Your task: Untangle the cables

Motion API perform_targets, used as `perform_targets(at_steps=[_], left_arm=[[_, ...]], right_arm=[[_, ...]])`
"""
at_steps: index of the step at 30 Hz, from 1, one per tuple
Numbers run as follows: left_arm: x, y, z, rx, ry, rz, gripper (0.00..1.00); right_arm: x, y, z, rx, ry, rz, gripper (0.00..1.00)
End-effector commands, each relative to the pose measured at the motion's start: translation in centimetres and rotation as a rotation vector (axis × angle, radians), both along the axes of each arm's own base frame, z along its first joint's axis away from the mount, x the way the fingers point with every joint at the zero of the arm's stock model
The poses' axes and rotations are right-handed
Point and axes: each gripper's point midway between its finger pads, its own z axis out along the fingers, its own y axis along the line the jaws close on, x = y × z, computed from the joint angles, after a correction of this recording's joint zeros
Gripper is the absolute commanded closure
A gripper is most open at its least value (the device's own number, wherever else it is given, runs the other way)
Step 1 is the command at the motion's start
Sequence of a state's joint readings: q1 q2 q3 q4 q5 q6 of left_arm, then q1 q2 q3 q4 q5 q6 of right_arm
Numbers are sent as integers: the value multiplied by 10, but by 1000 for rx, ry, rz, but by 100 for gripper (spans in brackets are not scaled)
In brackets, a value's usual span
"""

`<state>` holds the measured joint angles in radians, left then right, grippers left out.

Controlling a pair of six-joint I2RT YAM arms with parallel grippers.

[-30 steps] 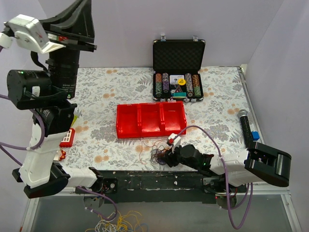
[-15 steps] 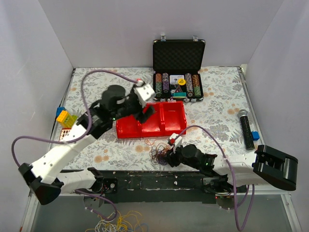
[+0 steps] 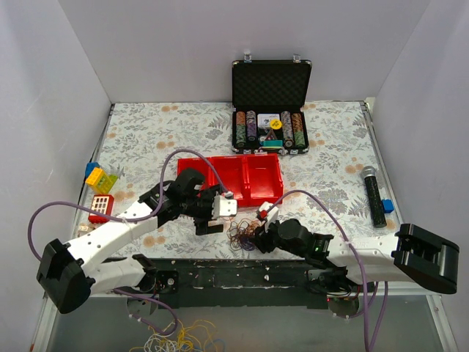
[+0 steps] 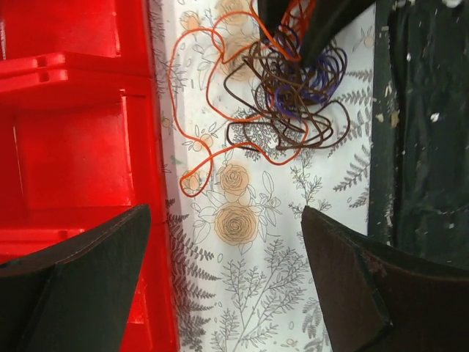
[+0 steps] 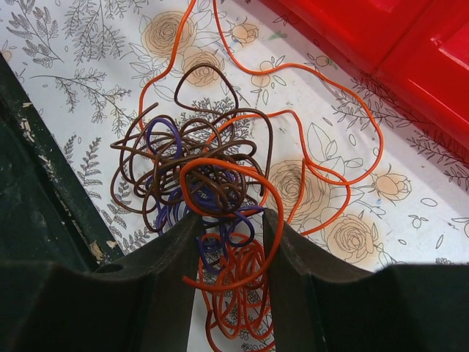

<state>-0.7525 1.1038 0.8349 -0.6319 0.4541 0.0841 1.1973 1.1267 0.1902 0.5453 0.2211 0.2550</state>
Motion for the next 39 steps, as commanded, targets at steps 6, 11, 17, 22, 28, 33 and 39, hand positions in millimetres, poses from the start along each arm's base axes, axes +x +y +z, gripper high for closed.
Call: perform_targets(at_steps=[6, 11, 17, 22, 28, 33, 39], left_arm=[[26, -23, -16, -79, -322, -215, 22], [41, -38, -23, -106, -345, -203, 31], [39, -40, -44, -58, -288, -245, 45], [29, -29, -58, 4, -275, -306, 48], [40, -35, -57, -12, -315, -288, 72], [51, -41, -49, -23, -355, -269, 100], [60, -51, 25, -136, -398, -169, 100]], right_arm=[[0, -3, 2, 12, -3, -3, 56], [-2, -4, 2, 26, 3, -1, 59], [-2, -5, 9, 49, -6, -8, 59], [1, -7, 15, 62, -25, -20, 60], [2, -4, 23, 72, -38, -13, 62], [7, -3, 35, 86, -62, -29, 62], [21, -12, 72, 112, -155, -91, 48]])
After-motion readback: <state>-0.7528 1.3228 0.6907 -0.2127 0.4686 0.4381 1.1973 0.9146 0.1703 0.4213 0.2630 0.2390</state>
